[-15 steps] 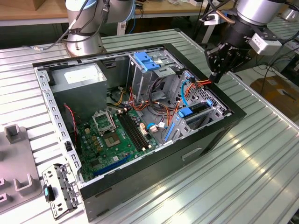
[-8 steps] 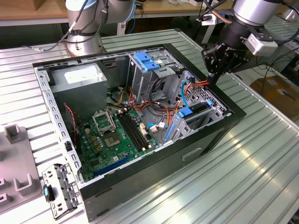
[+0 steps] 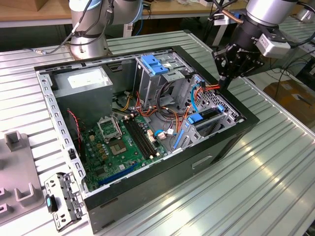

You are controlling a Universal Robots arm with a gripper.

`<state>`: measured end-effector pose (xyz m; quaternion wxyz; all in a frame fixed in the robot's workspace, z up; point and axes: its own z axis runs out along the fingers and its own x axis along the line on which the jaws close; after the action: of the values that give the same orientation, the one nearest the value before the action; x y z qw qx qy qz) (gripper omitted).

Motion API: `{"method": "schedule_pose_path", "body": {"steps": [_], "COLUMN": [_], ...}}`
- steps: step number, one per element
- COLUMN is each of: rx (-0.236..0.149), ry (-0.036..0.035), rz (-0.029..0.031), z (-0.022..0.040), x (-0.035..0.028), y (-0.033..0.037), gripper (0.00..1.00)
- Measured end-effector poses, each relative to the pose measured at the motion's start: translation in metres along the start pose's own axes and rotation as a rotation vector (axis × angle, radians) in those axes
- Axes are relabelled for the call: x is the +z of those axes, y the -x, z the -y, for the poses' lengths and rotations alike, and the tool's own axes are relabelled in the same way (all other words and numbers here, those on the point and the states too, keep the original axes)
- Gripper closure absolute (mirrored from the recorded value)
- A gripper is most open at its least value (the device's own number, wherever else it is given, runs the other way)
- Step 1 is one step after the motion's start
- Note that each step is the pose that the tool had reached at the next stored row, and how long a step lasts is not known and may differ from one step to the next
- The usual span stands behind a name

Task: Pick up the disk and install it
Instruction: 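Insert the first disk wire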

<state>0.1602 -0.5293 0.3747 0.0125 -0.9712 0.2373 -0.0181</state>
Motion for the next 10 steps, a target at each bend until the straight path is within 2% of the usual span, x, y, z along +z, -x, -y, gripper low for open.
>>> {"method": "schedule_pose_path", "body": {"steps": [7, 10], "rx": [0.009, 0.046], "ry": [0.0006, 0.0017], "rz": [-0.0005, -0.0017], "z": [0.0000, 0.0000], "x": [-0.0002, -0.0001], "y": [0.0000, 0.0000], "gripper": [0.84, 0.84]}}
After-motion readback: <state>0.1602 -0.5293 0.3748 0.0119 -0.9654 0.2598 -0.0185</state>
